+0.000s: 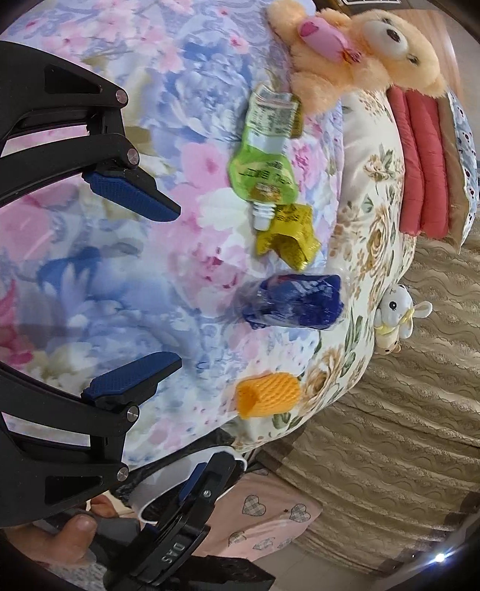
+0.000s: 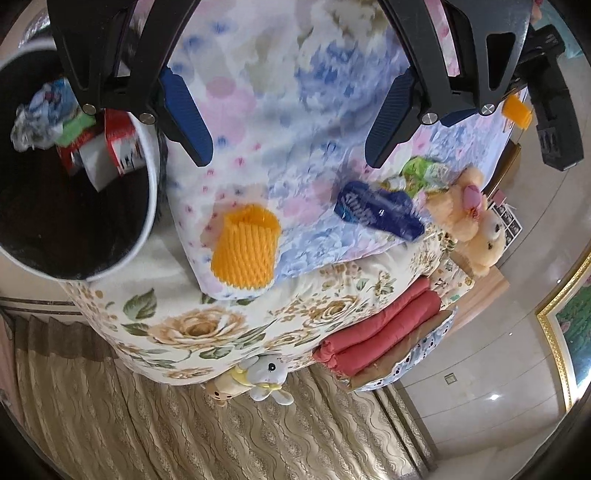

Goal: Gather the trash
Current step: 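Move both open tools back toward the remaining items on the bed, then grasp the blue plastic bottle with the left tool while the right tool grasps the orange foam sleeve, then carry the blue bottle and orange foam sleeve over the trash bin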

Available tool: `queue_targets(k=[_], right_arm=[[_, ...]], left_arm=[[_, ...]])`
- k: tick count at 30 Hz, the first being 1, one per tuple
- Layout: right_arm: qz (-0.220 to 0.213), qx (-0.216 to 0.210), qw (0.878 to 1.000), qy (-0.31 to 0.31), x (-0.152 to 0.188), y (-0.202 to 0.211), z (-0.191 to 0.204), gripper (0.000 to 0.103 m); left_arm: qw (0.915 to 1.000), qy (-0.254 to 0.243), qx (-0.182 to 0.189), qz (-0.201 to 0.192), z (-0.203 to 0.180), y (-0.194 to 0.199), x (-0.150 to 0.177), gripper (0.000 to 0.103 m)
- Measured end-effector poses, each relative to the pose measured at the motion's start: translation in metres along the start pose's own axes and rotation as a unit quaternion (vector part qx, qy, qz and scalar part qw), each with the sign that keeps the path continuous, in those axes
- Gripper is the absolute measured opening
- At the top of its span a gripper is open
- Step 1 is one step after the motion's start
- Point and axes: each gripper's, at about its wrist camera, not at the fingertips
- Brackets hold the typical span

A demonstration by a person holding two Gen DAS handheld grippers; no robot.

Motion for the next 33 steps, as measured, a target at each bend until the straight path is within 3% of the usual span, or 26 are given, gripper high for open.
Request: queue_targets(k=[12, 15, 17, 18, 20, 21, 22, 26, 33], right_arm=[[0.019, 0.034, 0.999, 0.026, -0.041, -0.057, 0.004, 0.078], [0.027, 0.043, 0.998, 0.035, -0.045, -0.069, 0.006, 0.073], [0.033, 0.051, 0.997, 0.042, -0.047, -0.078, 0.006, 0.063], [0.039, 0.058, 0.997, 0.046, -0.047, -0.084, 0.006, 0.059], [0.046, 0.065, 0.996, 0.049, -0.047, -0.090, 0.005, 0.039], [0.050, 0.069, 0.995, 0.049, -0.045, -0.093, 0.003, 0.037], [0.050, 0.071, 0.995, 0.049, -0.044, -0.094, 0.002, 0.035], [0.045, 0.055, 0.997, 0.039, -0.039, -0.086, -0.001, 0.026], [0.027, 0.011, 0.999, 0.030, -0.025, -0.048, 0.003, 0.024]], left_arm=[[0.9999, -0.009, 0.003, -0.004, -0.001, -0.043, -0.046, 0.075], [1.0000, 0.000, 0.002, -0.004, 0.004, -0.054, -0.052, 0.075], [1.0000, 0.004, 0.003, -0.003, 0.007, -0.060, -0.054, 0.074], [1.0000, 0.005, 0.004, -0.005, 0.008, -0.063, -0.055, 0.072], [1.0000, 0.002, 0.008, -0.004, 0.009, -0.067, -0.056, 0.046], [1.0000, 0.001, 0.009, 0.001, 0.009, -0.069, -0.056, 0.038], [0.9999, 0.001, 0.012, 0.006, 0.010, -0.072, -0.056, 0.023], [0.9999, -0.006, 0.011, 0.000, 0.009, -0.069, -0.052, 0.016], [0.9997, 0.003, 0.021, -0.012, 0.007, -0.042, -0.038, 0.014]])
Point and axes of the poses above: each gripper's, at about its wrist camera, not at the fingertips, and y roughly against the way its jaws point, z to its left, x to its underside, and after that the axes turned 9 degrees about x, right-handed
